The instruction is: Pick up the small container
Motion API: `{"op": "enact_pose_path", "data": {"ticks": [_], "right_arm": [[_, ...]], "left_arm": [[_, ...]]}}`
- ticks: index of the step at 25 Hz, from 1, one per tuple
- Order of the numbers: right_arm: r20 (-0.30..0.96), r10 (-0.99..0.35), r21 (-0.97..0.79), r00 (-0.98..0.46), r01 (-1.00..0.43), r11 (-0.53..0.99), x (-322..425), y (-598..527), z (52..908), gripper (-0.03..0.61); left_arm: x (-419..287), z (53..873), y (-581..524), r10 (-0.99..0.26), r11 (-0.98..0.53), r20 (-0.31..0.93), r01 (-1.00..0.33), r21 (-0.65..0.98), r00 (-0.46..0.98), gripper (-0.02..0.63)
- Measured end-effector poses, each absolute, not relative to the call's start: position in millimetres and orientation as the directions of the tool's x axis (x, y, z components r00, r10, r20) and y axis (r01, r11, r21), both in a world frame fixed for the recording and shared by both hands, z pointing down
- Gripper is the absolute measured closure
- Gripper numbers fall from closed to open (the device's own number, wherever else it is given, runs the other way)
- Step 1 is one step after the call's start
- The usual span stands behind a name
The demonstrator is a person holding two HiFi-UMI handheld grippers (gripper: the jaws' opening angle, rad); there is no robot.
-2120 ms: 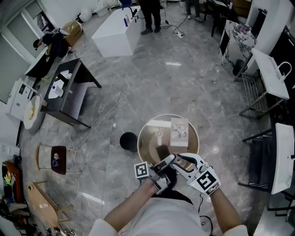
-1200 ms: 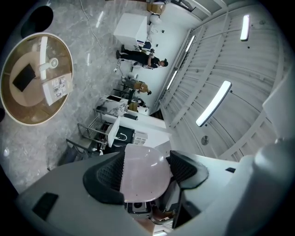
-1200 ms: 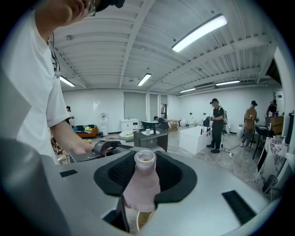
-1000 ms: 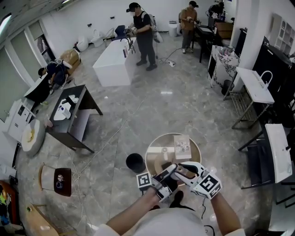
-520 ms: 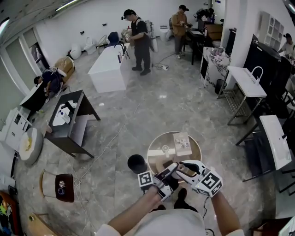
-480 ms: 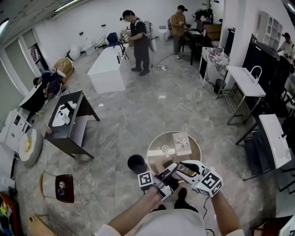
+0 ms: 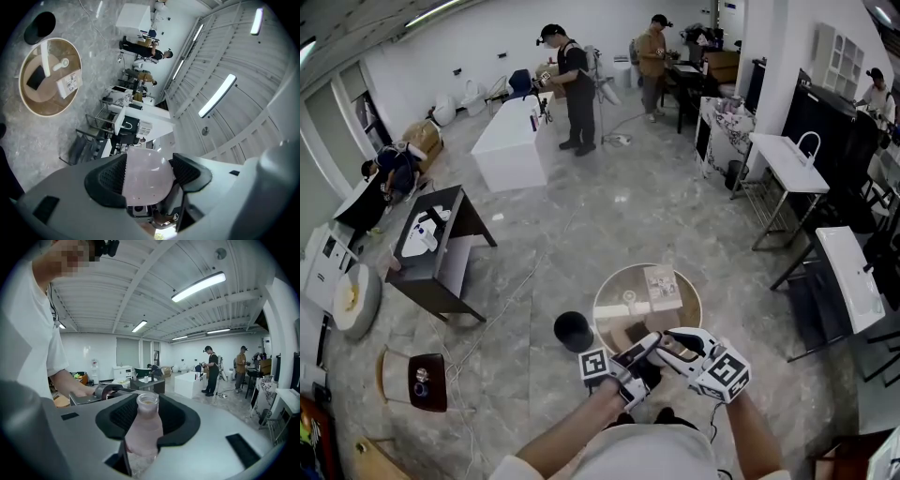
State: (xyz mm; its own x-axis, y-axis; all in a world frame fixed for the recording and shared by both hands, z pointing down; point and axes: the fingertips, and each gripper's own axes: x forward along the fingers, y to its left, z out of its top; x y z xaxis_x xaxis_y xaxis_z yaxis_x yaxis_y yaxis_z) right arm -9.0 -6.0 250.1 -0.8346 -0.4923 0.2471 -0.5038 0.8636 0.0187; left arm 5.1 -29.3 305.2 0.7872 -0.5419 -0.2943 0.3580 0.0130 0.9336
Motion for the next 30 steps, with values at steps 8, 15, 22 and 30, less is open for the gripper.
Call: {"op": "enact_pose_path", "data": {"ticks": [8,15,22,30], "right_arm": [[0.243,-0.466,0.031,-0.851,-0.474,0.88,10.8,15.6,242.2,0.426],[0.243,-0.44,0.025,-0.865,-0.447,0.894,25.1,33.1,240.5,0.426],[0.216,-0.419,0.025,-0.882,-0.424,0.905,39.1,45.0,235.3,0.426],[0.212,-0.408,0.025,-0.888,-0.412,0.911,47.5,46.7,230.1,0.426]], "left_arm": [[25.1,294.9,-9.5,-0.544,-0.005,-0.306,0.361,0.932,0.782,0.299],[39.0,294.7,8.2,-0.57,-0.008,-0.309,0.371,0.929,0.762,0.298],[52.7,290.0,19.3,-0.583,-0.023,-0.316,0.374,0.927,0.748,0.298],[61.1,283.9,20.9,-0.591,-0.029,-0.317,0.374,0.927,0.741,0.299]]}}
